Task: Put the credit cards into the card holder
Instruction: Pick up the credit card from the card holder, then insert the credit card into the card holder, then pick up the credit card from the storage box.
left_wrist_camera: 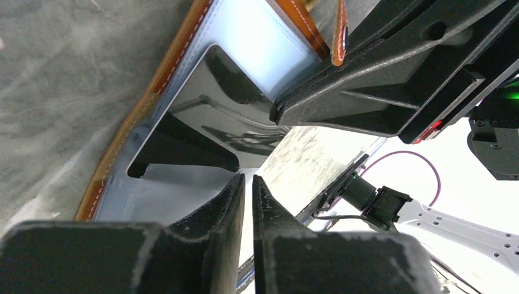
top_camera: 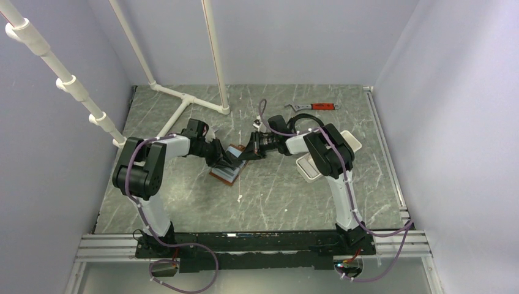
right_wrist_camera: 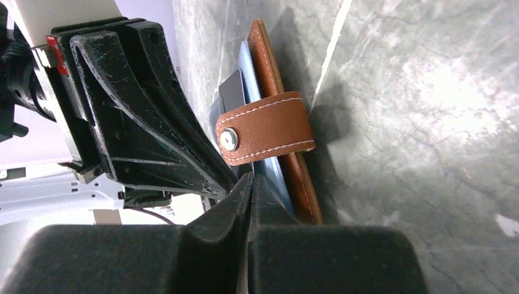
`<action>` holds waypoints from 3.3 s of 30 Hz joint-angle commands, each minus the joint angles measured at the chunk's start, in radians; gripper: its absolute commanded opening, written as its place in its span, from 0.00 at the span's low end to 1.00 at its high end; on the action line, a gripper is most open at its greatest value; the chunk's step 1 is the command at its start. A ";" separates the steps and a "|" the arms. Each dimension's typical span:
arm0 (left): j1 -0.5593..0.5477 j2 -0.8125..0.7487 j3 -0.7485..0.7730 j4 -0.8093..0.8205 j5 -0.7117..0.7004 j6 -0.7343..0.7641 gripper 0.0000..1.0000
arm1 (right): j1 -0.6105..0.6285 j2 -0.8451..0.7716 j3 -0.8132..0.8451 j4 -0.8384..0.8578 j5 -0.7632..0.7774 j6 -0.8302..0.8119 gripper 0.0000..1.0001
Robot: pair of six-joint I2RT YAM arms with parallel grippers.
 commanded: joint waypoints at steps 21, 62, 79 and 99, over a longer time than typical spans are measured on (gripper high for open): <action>0.115 -0.232 -0.182 -0.134 -0.119 -0.065 0.29 | -0.027 -0.048 0.053 -0.179 -0.059 -0.208 0.00; 0.240 -0.355 -0.076 -0.384 -0.367 0.051 0.57 | 0.154 -0.289 0.173 -0.626 0.448 -0.245 0.42; -0.095 -0.414 0.033 -0.220 -0.016 0.173 0.71 | -0.387 -0.845 -0.268 -0.907 0.530 -0.692 0.99; -0.493 0.356 0.493 0.106 0.043 -0.240 0.44 | -0.466 -0.724 -0.375 -0.792 0.271 -0.651 0.90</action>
